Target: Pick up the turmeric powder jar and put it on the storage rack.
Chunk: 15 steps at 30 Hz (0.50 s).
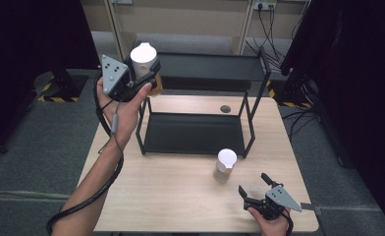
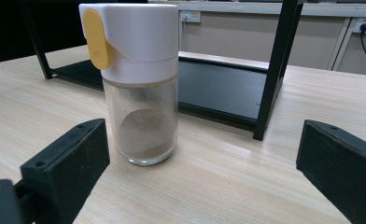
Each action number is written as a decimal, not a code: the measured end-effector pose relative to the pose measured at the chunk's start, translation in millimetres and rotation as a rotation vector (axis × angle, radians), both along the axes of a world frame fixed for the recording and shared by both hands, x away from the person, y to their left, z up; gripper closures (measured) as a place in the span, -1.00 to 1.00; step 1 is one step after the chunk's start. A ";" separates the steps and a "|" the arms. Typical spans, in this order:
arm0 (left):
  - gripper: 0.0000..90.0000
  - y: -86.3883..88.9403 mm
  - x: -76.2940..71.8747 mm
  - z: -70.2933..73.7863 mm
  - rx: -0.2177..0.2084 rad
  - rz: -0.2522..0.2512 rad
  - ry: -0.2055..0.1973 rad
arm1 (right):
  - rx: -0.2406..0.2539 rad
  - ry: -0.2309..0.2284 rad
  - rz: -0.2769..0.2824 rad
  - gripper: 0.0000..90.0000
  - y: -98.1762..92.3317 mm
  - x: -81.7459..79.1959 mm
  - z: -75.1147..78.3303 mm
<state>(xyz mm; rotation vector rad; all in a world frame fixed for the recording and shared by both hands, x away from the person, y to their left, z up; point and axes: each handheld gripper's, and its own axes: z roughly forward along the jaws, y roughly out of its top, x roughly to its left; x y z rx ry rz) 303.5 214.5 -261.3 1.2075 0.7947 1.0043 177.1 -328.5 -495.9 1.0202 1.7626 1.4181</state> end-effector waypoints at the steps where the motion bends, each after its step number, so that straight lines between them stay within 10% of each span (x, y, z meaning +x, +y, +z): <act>1: -0.32 -0.2 0.5 1.1 0.000 0.001 0.000 | 0.000 0.000 0.000 -0.94 0.1 0.0 0.0; 15: -0.32 -6.4 9.0 19.9 0.011 0.015 -0.009 | 0.003 -0.003 0.001 -0.93 -0.7 0.0 -0.7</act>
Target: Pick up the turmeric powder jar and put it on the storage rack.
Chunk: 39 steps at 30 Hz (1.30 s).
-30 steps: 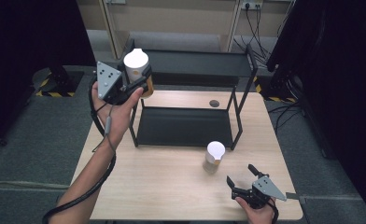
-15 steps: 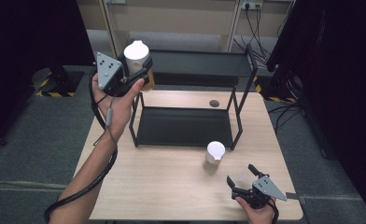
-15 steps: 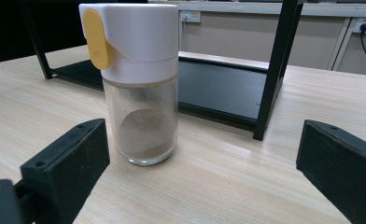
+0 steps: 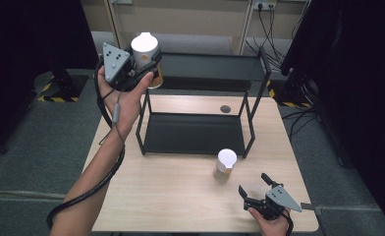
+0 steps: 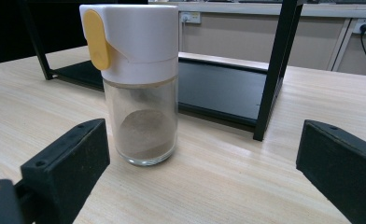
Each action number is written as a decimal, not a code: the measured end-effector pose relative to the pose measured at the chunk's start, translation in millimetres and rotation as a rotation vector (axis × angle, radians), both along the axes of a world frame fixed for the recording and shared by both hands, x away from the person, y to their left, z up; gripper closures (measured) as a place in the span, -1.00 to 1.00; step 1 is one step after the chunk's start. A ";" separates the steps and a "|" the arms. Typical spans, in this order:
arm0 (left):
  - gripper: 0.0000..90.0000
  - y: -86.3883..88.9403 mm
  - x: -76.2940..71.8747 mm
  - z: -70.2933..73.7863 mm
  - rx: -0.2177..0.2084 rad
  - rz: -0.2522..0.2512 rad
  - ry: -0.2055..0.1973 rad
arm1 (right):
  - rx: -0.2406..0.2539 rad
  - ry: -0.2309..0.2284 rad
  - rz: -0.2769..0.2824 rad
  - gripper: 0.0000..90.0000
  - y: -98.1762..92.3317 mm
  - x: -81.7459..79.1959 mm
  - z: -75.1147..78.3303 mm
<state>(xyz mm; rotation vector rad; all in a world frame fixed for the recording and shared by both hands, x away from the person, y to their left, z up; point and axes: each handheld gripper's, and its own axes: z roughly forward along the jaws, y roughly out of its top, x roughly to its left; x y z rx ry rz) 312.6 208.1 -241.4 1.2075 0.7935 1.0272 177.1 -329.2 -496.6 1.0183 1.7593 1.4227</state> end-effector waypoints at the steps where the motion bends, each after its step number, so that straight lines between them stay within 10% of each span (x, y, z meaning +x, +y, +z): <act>1: -0.32 -0.4 0.8 2.2 0.001 0.001 0.000 | 0.001 0.002 0.000 -0.93 0.0 0.0 0.2; 39: -0.32 -20.7 60.2 22.7 0.026 0.077 0.069 | 0.002 -0.002 0.005 -0.93 -0.7 0.0 -0.4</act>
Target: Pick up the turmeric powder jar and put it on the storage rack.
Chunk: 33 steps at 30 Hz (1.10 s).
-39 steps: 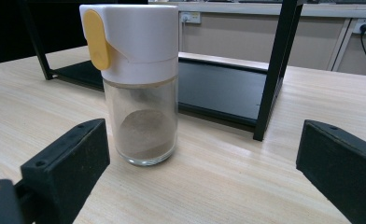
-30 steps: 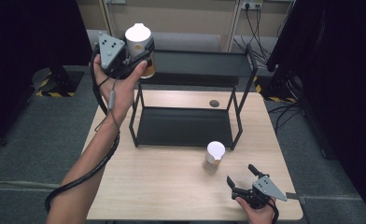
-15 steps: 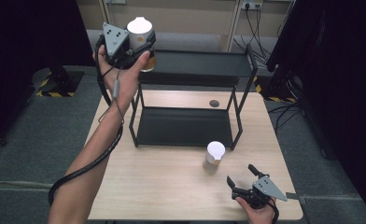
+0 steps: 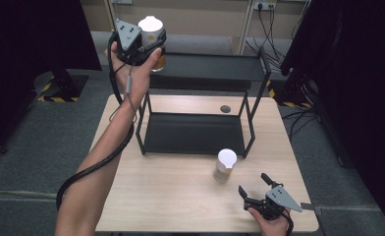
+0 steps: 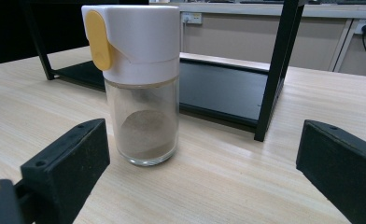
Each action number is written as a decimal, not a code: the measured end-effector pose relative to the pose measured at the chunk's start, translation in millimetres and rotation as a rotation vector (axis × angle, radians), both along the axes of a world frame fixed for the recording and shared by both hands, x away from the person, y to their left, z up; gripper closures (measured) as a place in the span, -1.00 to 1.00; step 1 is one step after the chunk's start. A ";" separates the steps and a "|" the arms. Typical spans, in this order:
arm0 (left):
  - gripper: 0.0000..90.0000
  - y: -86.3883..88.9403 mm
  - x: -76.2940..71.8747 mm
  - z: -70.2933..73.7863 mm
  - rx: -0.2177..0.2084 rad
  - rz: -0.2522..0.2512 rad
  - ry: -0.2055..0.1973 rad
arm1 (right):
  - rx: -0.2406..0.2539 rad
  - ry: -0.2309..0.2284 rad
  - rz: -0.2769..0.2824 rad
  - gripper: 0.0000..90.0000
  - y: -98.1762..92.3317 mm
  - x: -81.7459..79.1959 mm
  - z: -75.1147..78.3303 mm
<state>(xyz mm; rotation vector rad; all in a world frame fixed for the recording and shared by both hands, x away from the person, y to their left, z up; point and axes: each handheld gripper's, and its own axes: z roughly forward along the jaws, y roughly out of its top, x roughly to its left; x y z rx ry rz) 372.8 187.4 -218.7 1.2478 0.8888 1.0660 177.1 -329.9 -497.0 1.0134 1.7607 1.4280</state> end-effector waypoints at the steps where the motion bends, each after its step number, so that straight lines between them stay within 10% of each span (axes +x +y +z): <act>1: -0.32 -1.3 2.8 -0.2 0.004 0.003 0.007 | -0.001 0.000 0.000 -0.93 0.1 0.1 0.1; 33: -0.34 -5.7 19.9 -8.6 0.001 0.029 0.034 | -0.006 -0.004 0.006 -0.93 -0.1 0.0 0.0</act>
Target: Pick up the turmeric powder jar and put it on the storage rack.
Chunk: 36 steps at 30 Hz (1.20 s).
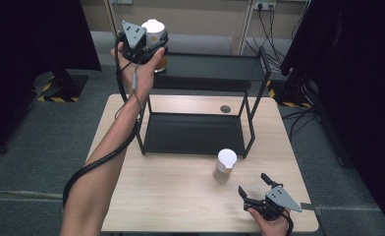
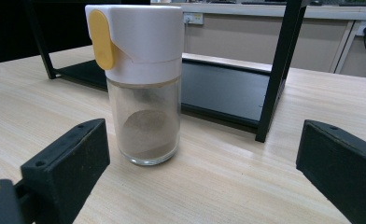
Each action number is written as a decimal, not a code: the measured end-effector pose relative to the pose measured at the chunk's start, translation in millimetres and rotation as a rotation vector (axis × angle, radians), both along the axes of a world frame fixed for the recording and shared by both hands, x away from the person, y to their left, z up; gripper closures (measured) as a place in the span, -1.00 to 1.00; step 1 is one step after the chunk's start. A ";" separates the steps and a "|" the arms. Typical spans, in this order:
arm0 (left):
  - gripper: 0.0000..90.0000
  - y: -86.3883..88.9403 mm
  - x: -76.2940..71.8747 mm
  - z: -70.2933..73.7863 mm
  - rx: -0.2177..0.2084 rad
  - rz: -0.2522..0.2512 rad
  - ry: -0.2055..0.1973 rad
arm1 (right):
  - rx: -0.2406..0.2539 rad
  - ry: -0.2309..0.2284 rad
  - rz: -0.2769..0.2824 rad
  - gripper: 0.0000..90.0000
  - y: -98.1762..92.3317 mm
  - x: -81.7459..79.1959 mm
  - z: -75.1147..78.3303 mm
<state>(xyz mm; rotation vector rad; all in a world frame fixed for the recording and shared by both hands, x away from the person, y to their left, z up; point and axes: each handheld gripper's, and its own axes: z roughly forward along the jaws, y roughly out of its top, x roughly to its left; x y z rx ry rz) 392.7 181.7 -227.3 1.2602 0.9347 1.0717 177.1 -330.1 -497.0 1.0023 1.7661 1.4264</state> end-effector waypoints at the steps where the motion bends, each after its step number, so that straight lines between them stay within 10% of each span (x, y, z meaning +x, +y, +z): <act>1: -0.40 0.8 0.1 -0.9 -0.001 -0.002 -0.005 | -0.001 0.000 0.000 -0.93 0.1 0.0 0.1; 9: -0.77 -1.0 -14.3 -3.1 -0.004 0.015 -0.053 | -0.003 0.000 0.000 -0.93 0.5 -0.2 0.3; 36: -0.75 18.8 -61.5 -35.8 -0.025 -0.079 -0.057 | 0.002 0.002 -0.002 -0.94 0.0 -0.1 0.1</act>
